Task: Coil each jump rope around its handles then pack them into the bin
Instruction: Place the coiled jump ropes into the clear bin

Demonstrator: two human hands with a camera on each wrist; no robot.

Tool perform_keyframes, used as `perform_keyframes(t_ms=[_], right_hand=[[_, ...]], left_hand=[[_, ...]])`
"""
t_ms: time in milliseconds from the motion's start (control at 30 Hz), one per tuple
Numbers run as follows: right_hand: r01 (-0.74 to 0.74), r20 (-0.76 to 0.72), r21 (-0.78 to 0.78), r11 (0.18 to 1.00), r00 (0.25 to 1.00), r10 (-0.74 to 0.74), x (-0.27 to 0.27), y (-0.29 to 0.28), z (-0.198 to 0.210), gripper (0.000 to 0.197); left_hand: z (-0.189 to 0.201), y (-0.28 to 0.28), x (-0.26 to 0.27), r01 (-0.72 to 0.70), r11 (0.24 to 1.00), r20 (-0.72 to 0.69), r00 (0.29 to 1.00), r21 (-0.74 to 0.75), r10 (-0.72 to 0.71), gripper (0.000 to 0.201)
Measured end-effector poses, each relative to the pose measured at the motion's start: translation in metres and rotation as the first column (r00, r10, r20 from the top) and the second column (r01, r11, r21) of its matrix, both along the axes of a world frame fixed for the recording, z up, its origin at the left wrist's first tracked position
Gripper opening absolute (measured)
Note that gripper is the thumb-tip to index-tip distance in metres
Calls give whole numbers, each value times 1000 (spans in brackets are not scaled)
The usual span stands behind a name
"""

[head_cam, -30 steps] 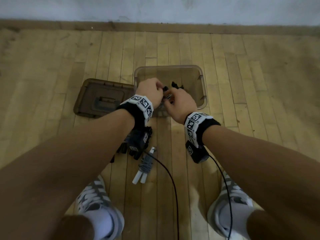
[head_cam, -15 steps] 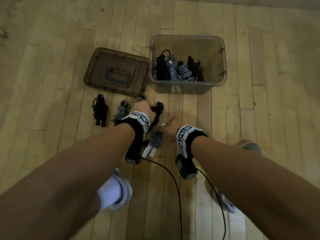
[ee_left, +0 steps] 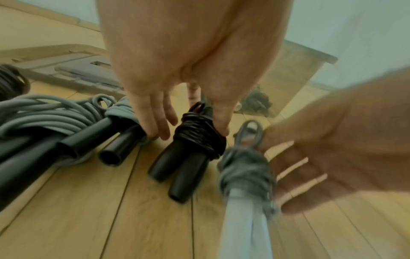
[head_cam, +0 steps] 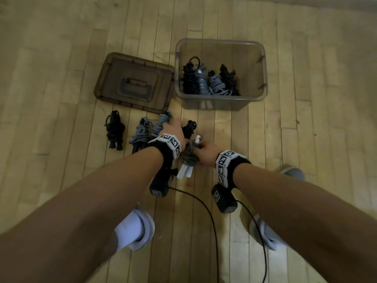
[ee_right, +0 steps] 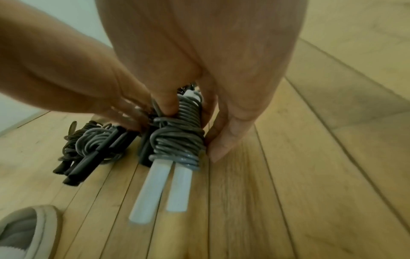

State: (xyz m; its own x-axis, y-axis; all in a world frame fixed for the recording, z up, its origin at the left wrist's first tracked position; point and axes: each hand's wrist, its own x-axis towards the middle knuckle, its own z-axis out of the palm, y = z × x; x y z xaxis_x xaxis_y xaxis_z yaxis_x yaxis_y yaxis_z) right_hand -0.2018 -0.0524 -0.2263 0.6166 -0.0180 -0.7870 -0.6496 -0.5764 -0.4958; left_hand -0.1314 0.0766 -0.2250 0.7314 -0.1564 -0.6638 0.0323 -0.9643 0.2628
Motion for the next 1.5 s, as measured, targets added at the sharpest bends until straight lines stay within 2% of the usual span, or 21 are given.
perform_keyframes(t_ms=[100,200,300,400,500,600,700,767,833,1000,1067,1167,1333,1400,1500], right_hand=[[76,92,15,997,993,-77,-2,-10,16,27],[50,270,2,999,962,-48,-7,-20,35,27],[22,431,-51,998,902,2,-7,-31,58,18],[72,553,-64,995,833,-25,3,-37,82,24],[179,654,-11,984,746,-128,24,-46,105,29],[314,686,90,945,668,-287,52,-58,115,35],[457,688,150,877,589,-424,85,-73,120,44],[528,680,151,836,558,-476,105,-86,121,41],[559,672,92,824,576,-465,123,-99,118,44],[387,568,-244,889,800,-192,151,-127,89,41],[325,504,-326,888,854,-128,158,-132,72,41],[274,432,-403,873,898,-83,166,-136,54,40],[164,288,-526,834,958,-6,177,-136,41,35],[124,269,-552,825,963,35,178,-134,40,37],[-23,172,-589,808,973,153,178,-131,41,32]], left_hand=[[5,2,-13,-59,988,13,998,-141,61,53],[25,3,-17,-19,966,134,989,-258,56,47],[52,5,-14,52,935,262,964,-350,45,46],[79,6,-8,49,890,382,913,-453,144,44],[104,-8,10,27,832,457,845,-553,276,44],[123,-29,37,-30,780,439,813,-625,383,45],[132,-48,69,-100,768,418,790,-633,448,50],[131,-60,89,-148,778,393,796,-611,460,52],[124,-71,106,-146,816,389,823,-560,414,54],[94,-104,128,-145,894,313,903,-425,295,55],[77,-113,132,-138,921,284,925,-365,251,58],[52,-120,139,-106,952,263,947,-289,185,59],[26,-128,144,-125,973,167,973,-196,159,71],[19,-129,149,-84,979,144,983,-185,112,64],[24,-131,155,-7,992,143,989,-128,26,45]])
